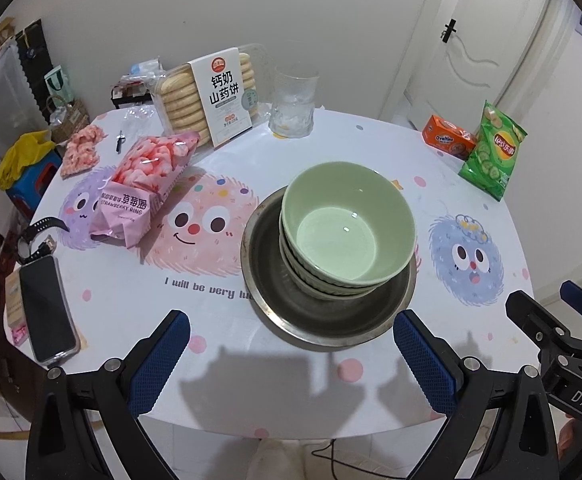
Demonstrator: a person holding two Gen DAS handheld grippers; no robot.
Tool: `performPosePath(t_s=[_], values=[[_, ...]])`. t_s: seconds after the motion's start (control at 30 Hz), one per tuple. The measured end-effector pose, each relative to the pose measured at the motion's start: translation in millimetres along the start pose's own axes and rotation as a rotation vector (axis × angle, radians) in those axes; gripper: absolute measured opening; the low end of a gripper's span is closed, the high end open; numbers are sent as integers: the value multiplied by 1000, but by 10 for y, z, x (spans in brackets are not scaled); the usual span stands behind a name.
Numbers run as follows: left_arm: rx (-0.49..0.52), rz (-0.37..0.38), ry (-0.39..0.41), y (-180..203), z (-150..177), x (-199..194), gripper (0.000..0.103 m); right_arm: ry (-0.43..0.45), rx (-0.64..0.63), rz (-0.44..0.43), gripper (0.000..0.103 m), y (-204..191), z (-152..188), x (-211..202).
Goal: Organize plates and bowls
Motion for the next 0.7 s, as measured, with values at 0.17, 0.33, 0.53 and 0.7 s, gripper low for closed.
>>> performPosePath(t_s=[0.17, 0.33, 0.53, 0.7], values=[[2, -1, 1, -2, -10, -3, 103, -6, 7, 2, 103, 5, 0, 7], [-1, -2, 1, 5, -3, -5, 103, -7, 7, 8, 103, 21, -9, 24], [4, 0, -1, -11, -18, -3, 103, -14, 10, 11, 103, 34, -7, 42], [6, 1, -3, -14, -20, -1, 103, -13, 8, 10, 103, 34, -8, 44]])
Point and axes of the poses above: each gripper's, at about its wrist camera, not at the fingertips, and x roughly the way its jaws point, y to its right, z to its underside, the point moved 7 cm from there along x, roughly the way its jaws point, and after that the axes turned 8 degrees about -y, right-handed, at the moved point
